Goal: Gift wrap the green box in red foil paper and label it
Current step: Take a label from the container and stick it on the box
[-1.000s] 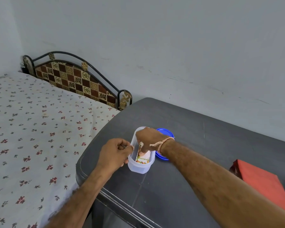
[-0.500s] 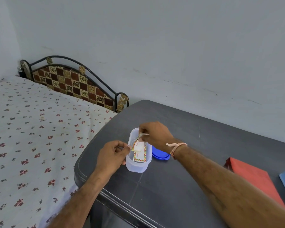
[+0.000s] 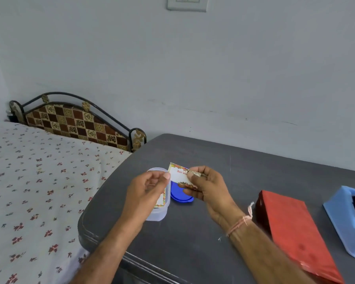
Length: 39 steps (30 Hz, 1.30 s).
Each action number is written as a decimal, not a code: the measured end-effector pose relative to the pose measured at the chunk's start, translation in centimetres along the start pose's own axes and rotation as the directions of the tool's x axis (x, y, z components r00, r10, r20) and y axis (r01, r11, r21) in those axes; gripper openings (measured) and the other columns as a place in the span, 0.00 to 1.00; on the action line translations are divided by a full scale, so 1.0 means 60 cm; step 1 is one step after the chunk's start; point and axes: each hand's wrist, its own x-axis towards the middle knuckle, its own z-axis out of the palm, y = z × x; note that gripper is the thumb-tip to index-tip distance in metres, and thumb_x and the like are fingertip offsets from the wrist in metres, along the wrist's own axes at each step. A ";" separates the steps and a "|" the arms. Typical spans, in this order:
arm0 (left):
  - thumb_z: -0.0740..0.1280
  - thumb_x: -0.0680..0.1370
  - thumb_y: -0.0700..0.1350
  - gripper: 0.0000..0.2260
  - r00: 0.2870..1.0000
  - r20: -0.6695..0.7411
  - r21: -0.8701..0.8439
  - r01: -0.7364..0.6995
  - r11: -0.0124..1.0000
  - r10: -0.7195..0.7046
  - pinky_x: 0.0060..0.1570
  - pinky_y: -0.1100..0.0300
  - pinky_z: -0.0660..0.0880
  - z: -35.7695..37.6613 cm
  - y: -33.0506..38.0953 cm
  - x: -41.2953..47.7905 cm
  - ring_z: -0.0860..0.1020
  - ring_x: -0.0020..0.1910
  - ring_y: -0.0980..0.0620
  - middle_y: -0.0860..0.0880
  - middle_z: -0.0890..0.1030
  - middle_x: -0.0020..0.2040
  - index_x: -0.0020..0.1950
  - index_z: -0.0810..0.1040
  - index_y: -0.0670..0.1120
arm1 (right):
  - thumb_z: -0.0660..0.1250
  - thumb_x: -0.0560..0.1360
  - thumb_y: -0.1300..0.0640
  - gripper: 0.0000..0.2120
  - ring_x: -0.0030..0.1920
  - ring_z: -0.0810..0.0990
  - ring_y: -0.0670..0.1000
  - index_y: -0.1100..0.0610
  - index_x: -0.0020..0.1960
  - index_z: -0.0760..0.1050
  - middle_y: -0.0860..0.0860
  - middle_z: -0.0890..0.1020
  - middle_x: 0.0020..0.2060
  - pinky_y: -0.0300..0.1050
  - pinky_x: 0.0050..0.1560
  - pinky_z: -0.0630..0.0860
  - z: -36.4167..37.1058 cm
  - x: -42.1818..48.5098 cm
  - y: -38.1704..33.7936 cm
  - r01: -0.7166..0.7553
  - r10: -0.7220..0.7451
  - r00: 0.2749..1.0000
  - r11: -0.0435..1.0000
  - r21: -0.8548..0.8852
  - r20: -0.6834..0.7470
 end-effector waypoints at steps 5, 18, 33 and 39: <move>0.71 0.80 0.42 0.06 0.989 0.141 -0.116 0.048 0.992 -0.031 0.32 0.66 0.70 0.070 0.025 -0.025 0.80 0.35 0.58 0.47 0.86 0.38 0.45 0.85 0.41 | 0.70 0.79 0.61 0.08 0.46 0.87 0.57 0.61 0.57 0.78 0.60 0.87 0.50 0.46 0.43 0.83 -0.064 -0.066 0.006 0.017 -0.016 0.999 0.999 0.030 -0.029; 0.72 0.79 0.42 0.03 0.936 0.351 -0.052 0.046 0.998 -0.024 0.36 0.64 0.75 0.191 0.035 -0.088 0.81 0.37 0.56 0.45 0.86 0.40 0.48 0.86 0.44 | 0.73 0.76 0.65 0.06 0.35 0.80 0.48 0.65 0.52 0.82 0.56 0.84 0.37 0.38 0.32 0.74 -0.177 -0.151 0.022 0.124 -0.141 0.972 0.987 -0.098 -0.188; 0.72 0.77 0.44 0.08 0.869 0.453 -0.271 0.348 0.898 -0.200 0.42 0.61 0.80 0.197 0.033 -0.089 0.83 0.44 0.52 0.43 0.86 0.45 0.52 0.87 0.44 | 0.73 0.77 0.60 0.07 0.32 0.78 0.50 0.65 0.49 0.81 0.58 0.82 0.37 0.39 0.30 0.74 -0.177 -0.144 0.033 0.126 -0.122 0.977 0.992 0.013 -0.175; 0.75 0.71 0.47 0.14 0.841 0.490 -0.280 0.402 0.872 -0.230 0.40 0.62 0.79 0.199 0.030 -0.083 0.82 0.42 0.53 0.44 0.85 0.44 0.53 0.87 0.41 | 0.73 0.77 0.59 0.08 0.34 0.78 0.49 0.65 0.48 0.81 0.57 0.82 0.38 0.38 0.32 0.75 -0.173 -0.146 0.029 0.131 -0.124 0.978 0.991 0.031 -0.170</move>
